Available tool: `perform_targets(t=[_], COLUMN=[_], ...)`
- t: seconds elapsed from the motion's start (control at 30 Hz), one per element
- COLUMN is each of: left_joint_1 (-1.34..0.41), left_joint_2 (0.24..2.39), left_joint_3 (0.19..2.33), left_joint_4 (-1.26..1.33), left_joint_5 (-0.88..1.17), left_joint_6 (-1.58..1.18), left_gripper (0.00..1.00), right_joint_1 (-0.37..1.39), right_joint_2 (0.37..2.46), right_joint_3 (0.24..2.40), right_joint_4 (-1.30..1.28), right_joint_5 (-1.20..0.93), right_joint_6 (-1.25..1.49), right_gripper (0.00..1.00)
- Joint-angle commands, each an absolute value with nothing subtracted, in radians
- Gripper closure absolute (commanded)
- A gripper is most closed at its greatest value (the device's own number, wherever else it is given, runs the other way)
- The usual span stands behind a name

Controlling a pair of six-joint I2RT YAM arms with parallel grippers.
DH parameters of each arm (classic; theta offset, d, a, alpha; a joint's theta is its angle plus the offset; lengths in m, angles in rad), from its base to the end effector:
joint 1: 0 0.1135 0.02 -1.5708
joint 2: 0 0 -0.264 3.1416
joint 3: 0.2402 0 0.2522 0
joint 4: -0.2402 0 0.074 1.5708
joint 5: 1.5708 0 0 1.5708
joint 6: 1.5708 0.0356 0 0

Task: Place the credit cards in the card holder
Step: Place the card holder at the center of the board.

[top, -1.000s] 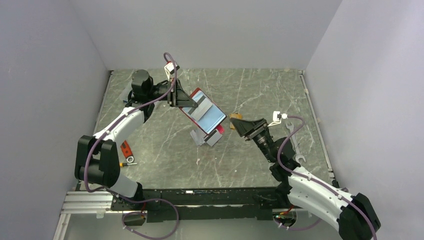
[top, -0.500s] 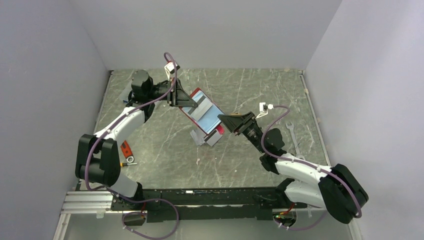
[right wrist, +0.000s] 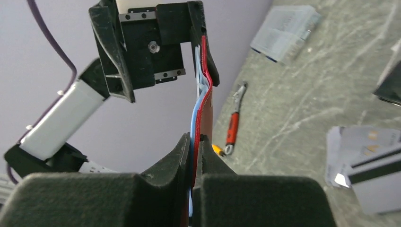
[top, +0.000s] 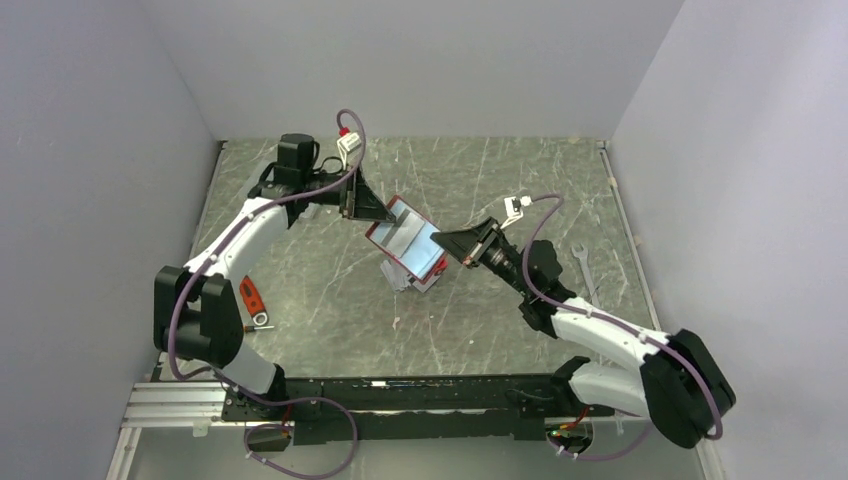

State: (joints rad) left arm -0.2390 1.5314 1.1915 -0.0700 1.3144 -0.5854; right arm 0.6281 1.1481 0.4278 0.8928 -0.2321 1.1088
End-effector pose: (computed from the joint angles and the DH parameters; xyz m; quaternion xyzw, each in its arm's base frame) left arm 0.3190 -0.1132 0.3191 0.2159 0.7099 -0.6420 0.1931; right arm 0.1913 0.1491 0.2564 0.0661 0.6420 0.6285 0.4342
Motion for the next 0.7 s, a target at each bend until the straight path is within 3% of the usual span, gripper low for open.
perform_targets(t=[0.0, 0.2, 0.37, 0.67], left_joint_1=[-0.238, -0.235, -0.236, -0.174], left_joint_2=[1.601, 1.625, 1.488, 1.293], left_joint_3=[1.287, 1.286, 1.262, 1.281], left_joint_4=[-0.706, -0.865, -0.848, -0.897], left_joint_5=[1.231, 1.146, 0.968, 0.687], left_joint_6=[0.06, 0.318, 0.407, 0.492], left_gripper=[0.01, 0.01, 0.01, 0.01], right_joint_1=[0.581, 0.565, 0.566, 0.573], right_joint_2=[1.037, 1.079, 1.197, 1.355], right_joint_3=[0.495, 0.523, 0.535, 0.593], right_joint_4=[0.56, 0.277, 0.155, 0.049], right_joint_5=[-0.345, -0.516, -0.622, -0.618], right_joint_6=[1.012, 0.888, 0.795, 0.603], right_gripper=[1.0, 1.0, 1.0, 1.0])
